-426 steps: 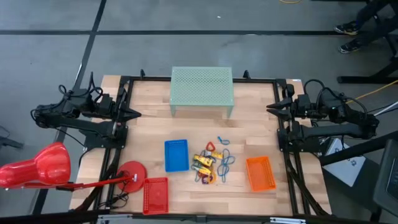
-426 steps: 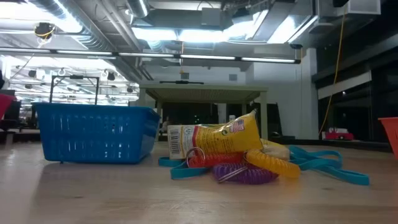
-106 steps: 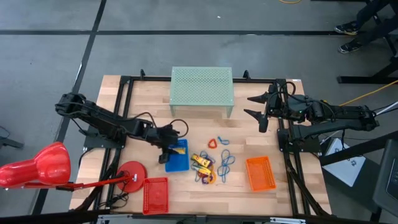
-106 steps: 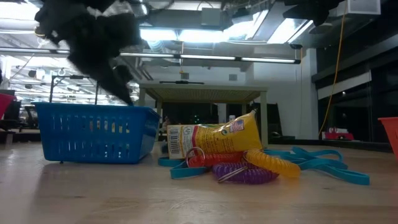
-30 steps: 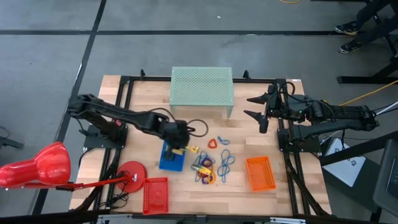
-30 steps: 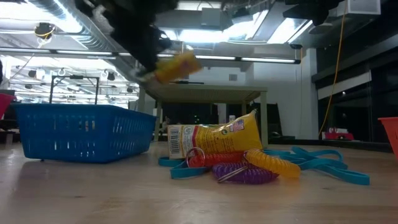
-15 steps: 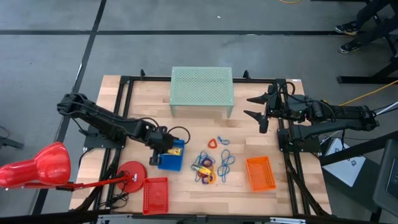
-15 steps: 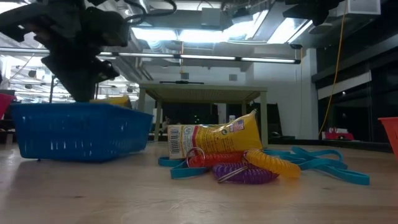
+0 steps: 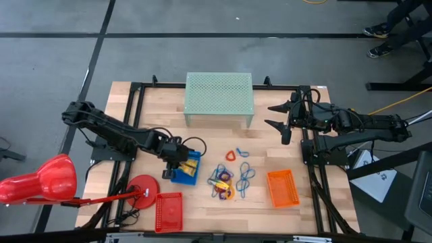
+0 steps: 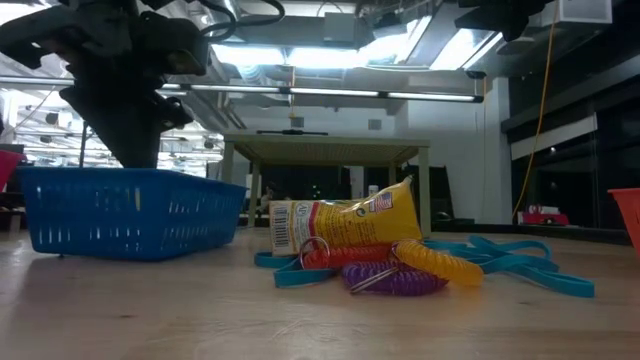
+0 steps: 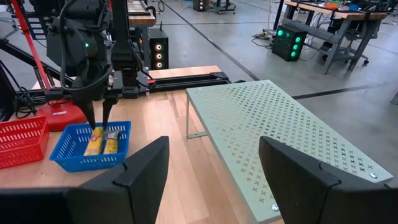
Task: Pick & Place Office Desk Supplies
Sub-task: Put the yellow box of crayons into the blue bin
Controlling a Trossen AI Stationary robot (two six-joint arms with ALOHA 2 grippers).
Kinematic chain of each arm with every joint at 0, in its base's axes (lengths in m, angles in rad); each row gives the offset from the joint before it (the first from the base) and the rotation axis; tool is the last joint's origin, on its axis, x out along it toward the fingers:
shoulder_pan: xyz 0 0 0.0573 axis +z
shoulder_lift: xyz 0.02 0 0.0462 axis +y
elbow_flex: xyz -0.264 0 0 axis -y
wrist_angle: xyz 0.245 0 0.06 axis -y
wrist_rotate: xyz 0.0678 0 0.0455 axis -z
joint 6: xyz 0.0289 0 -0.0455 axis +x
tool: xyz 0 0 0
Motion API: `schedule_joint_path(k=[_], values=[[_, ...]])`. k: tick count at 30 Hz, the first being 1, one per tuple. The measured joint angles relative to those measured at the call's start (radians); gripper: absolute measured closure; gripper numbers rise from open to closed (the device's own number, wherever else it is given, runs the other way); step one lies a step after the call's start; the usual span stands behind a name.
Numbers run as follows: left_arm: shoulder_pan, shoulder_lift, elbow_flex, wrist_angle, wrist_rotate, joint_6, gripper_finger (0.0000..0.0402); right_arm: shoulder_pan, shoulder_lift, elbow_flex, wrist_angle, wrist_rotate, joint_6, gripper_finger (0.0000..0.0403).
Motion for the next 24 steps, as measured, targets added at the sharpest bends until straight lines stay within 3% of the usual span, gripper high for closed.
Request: schedule_joint_path(k=[6, 12, 16, 24], values=[[0.000, -0.002, 0.040, 0.032, -0.095, 0.060, 0.0249, 0.000, 0.000, 0.000, 0.000, 0.000, 0.000, 0.0153], [0.000, 0.018, 0.138, 0.301, -0.056, 0.174, 0.0236, 0.000, 0.000, 0.000, 0.002, 0.000, -0.001, 0.0153], [0.000, 0.154, 0.244, 0.240, -0.079, 0.210, 0.0236, 0.000, 0.000, 0.000, 0.002, 0.000, -0.001, 0.0153], [-0.001, 0.462, 0.426, 0.176, 0.010, 0.336, 0.0235, 0.000, 0.000, 0.000, 0.002, 0.000, 0.002, 0.0153]])
